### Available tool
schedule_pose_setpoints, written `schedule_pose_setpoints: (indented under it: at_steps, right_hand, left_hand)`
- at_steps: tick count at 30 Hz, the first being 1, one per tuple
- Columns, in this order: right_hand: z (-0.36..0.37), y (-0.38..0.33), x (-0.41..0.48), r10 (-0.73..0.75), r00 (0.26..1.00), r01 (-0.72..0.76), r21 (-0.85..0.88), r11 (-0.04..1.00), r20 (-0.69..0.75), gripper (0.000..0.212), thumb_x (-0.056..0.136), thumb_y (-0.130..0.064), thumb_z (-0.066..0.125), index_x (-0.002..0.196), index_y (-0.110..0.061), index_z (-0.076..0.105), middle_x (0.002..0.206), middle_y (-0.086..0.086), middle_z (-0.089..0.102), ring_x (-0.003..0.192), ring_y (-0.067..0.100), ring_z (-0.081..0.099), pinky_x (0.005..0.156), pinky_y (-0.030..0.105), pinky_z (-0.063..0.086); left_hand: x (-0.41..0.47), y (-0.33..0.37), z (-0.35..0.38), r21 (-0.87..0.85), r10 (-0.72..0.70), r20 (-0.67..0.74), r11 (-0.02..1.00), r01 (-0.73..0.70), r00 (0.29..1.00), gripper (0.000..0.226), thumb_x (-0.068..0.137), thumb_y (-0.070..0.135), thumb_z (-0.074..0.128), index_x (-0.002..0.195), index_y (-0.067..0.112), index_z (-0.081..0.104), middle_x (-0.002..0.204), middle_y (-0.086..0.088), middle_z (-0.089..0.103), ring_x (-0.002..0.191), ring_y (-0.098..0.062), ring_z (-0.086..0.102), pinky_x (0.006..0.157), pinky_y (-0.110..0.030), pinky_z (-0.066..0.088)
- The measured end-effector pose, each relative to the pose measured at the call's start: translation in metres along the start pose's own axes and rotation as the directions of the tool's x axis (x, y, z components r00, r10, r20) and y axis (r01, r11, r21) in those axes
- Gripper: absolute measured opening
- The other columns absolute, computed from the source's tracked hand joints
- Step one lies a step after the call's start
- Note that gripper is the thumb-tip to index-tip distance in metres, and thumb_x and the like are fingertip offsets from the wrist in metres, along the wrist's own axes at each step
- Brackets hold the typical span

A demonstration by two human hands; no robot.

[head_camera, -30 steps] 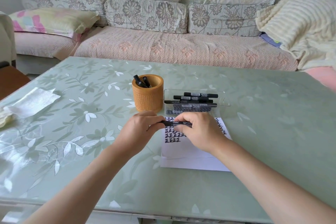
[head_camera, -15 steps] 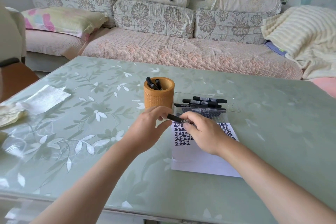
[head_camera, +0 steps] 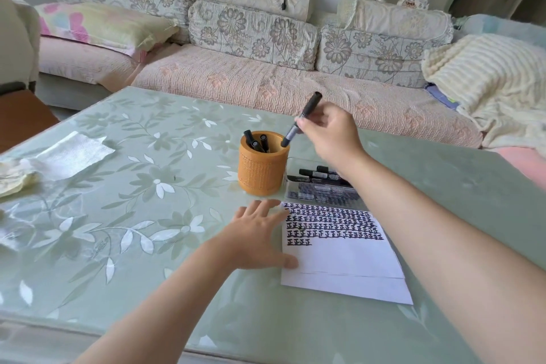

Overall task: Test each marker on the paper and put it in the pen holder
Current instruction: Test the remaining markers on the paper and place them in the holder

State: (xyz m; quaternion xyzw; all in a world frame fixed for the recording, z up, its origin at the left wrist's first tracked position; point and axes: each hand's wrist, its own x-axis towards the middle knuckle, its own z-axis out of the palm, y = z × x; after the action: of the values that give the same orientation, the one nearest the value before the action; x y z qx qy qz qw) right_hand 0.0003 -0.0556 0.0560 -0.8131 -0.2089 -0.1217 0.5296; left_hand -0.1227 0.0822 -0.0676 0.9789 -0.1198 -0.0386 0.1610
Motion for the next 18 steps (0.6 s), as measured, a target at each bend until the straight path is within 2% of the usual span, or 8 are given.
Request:
schedule_pose_setpoints:
  at_steps: [2,5,8,10,13,16,18]
  right_hand:
    - [0.012,0.000,0.017,0.003,0.999,-0.001,-0.049,0.999,0.039,0.007,0.079,-0.024,0.072,0.084,-0.025,0.067,0.086,-0.003,0.073,0.085,0.016,0.071,0.085,0.043,0.057]
    - [0.027,0.003,0.024,0.031,0.993,0.004,-0.290,0.957,0.116,0.010,0.081,-0.027,0.070,0.090,-0.023,0.070,0.088,-0.007,0.072,0.087,0.015,0.068,0.084,0.036,0.055]
    - [0.041,0.012,0.019,0.089,0.983,0.019,-0.580,0.814,0.158,0.018,0.080,-0.038,0.066,0.090,-0.024,0.071,0.104,-0.002,0.068,0.108,0.024,0.058,0.089,0.033,0.047]
    - [0.048,0.017,0.017,0.158,0.972,-0.003,-0.669,0.743,0.172,0.019,0.082,-0.041,0.062,0.091,-0.027,0.071,0.118,0.005,0.057,0.121,0.029,0.043,0.095,0.037,0.038]
    - [0.051,0.020,0.020,0.256,0.932,-0.012,-0.686,0.728,0.255,0.022,0.087,-0.036,0.052,0.096,-0.024,0.068,0.123,0.009,0.045,0.126,0.031,0.034,0.100,0.041,0.033]
    - [0.038,0.025,0.021,0.188,0.948,-0.035,-0.503,0.864,0.257,0.027,0.087,-0.027,0.054,0.111,-0.026,0.067,0.119,0.003,0.051,0.119,0.025,0.045,0.094,0.034,0.038]
    - [0.022,0.032,0.017,0.137,0.970,-0.034,-0.446,0.894,0.200,0.031,0.089,-0.017,0.051,0.115,-0.027,0.064,0.118,-0.002,0.059,0.109,0.018,0.054,0.088,0.028,0.040]
  left_hand:
    - [-0.001,0.002,0.000,0.031,-0.003,0.016,1.000,0.002,1.000,0.103,0.067,0.083,0.055,0.151,0.035,0.018,0.156,0.010,0.012,0.143,-0.016,0.007,0.118,-0.042,0.008]
    - [-0.002,0.003,-0.003,0.035,0.000,0.020,0.999,-0.001,1.000,0.102,0.068,0.082,0.056,0.151,0.035,0.020,0.156,0.011,0.011,0.143,-0.015,0.007,0.118,-0.041,0.007]
    - [-0.001,0.003,-0.004,0.041,0.000,0.000,0.999,0.000,1.000,0.098,0.069,0.082,0.054,0.149,0.035,0.024,0.156,0.008,0.014,0.143,-0.015,0.009,0.117,-0.041,0.011]
    - [-0.001,0.004,-0.004,0.041,-0.003,-0.021,0.999,0.004,1.000,0.094,0.071,0.082,0.051,0.148,0.034,0.025,0.155,0.007,0.017,0.141,-0.015,0.012,0.116,-0.040,0.013]
    - [0.001,0.005,-0.002,0.034,-0.002,-0.067,0.999,0.005,0.998,0.088,0.076,0.077,0.050,0.148,0.032,0.026,0.152,0.006,0.025,0.138,-0.016,0.020,0.114,-0.039,0.019]
    - [0.002,0.005,-0.002,0.028,-0.001,-0.104,1.000,0.004,0.995,0.083,0.080,0.074,0.049,0.146,0.031,0.028,0.148,0.007,0.030,0.134,-0.016,0.025,0.112,-0.038,0.022]
    - [0.003,0.005,-0.002,0.034,-0.001,-0.117,0.999,0.005,0.993,0.081,0.080,0.073,0.049,0.146,0.030,0.028,0.147,0.007,0.031,0.134,-0.016,0.026,0.111,-0.038,0.023]
